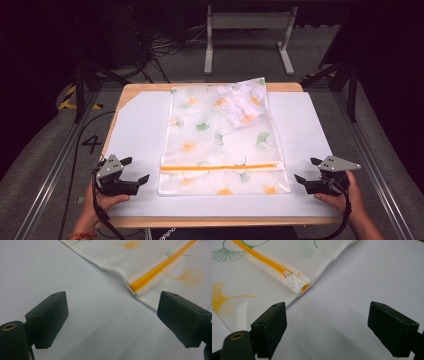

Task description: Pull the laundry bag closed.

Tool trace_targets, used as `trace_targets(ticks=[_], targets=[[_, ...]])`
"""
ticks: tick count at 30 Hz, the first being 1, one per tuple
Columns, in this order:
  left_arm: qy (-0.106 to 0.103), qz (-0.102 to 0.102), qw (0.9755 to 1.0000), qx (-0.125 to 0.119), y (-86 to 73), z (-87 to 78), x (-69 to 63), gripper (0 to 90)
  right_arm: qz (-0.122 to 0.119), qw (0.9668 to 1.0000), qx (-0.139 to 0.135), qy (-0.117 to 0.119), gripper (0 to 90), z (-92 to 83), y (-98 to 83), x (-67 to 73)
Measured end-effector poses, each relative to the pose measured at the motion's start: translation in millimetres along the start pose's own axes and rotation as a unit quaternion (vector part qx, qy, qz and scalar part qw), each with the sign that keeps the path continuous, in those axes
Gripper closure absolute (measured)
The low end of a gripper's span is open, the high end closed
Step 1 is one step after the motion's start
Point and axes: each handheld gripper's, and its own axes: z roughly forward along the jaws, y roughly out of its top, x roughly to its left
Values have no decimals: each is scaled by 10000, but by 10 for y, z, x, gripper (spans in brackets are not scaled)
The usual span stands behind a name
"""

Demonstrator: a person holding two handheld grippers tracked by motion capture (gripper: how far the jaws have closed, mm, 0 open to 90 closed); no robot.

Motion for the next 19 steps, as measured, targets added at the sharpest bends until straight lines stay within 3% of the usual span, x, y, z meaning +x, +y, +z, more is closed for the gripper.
trace_targets(ticks=[19], targets=[[81, -2, 9999, 110, 7, 35, 13, 110, 37, 10000, -12, 7, 151, 38, 40, 28]])
